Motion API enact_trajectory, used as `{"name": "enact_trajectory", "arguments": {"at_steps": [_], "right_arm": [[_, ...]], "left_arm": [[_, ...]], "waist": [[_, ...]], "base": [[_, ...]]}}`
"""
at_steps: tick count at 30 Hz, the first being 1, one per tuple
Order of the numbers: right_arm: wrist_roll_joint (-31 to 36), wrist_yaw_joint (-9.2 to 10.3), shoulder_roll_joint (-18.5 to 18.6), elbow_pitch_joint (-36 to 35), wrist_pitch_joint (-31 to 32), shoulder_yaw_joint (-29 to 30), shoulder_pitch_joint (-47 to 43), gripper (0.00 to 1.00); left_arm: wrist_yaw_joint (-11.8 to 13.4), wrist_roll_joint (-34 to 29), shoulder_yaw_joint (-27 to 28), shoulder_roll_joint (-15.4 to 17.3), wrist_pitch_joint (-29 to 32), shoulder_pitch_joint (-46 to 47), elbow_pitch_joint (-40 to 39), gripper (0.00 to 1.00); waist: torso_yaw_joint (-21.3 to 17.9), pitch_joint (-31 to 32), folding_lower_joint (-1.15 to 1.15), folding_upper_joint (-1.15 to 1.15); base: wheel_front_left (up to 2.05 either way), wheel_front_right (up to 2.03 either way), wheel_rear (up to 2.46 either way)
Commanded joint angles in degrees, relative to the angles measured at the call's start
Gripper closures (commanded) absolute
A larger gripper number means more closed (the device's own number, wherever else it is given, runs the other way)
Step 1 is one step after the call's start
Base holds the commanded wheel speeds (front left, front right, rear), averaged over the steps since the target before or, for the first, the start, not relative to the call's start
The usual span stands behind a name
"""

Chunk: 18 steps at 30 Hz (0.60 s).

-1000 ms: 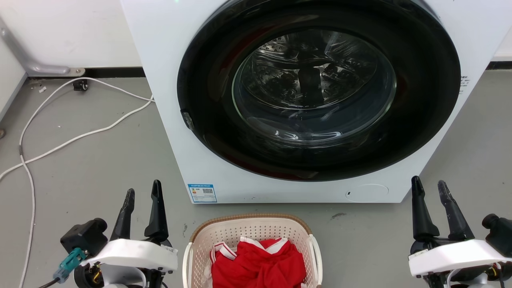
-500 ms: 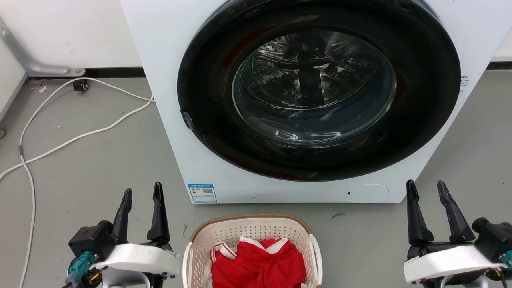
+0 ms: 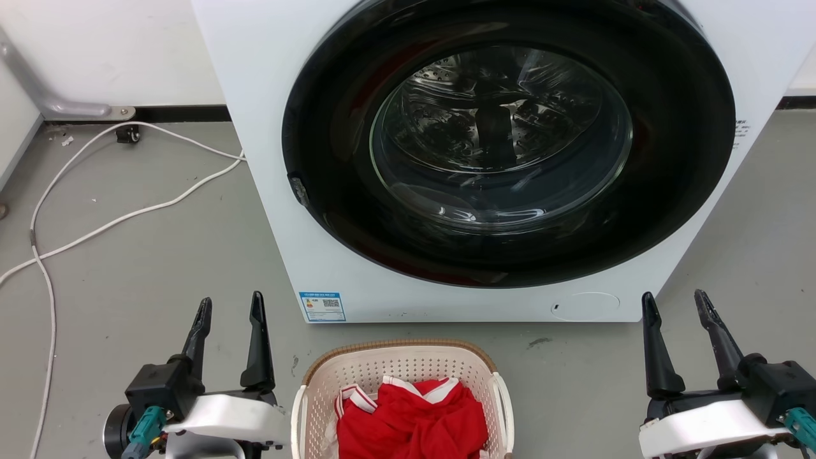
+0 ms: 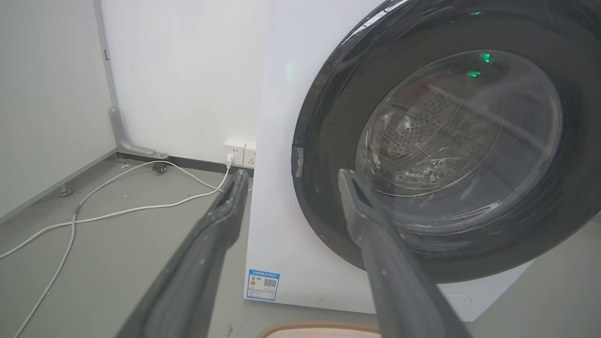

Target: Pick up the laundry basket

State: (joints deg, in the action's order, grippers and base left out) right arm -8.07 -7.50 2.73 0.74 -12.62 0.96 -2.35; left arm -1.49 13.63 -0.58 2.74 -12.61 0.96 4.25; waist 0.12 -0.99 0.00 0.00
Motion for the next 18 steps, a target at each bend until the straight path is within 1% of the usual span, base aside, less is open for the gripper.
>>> {"name": "enact_trajectory", "arguments": {"at_steps": [1,18], "right_arm": [[1.2,0.02,0.2,-0.6,-0.5,0.0,-0.4,0.0],[8.3,0.02,0.2,-1.3,-2.2,-0.3,-1.2,0.0]], "left_arm": [[0.2,-1.3,-0.1,0.2,-0.5,-0.5,-0.5,0.0],[1.0,-8.1,-0.6,0.2,-2.4,-1.1,-0.5,0.0]], "waist": [[0.0,0.0,0.0,0.0],[0.0,-0.3,0.0,0.0]], "base": [[0.0,0.0,0.0],[0.0,0.0,0.0]]}}
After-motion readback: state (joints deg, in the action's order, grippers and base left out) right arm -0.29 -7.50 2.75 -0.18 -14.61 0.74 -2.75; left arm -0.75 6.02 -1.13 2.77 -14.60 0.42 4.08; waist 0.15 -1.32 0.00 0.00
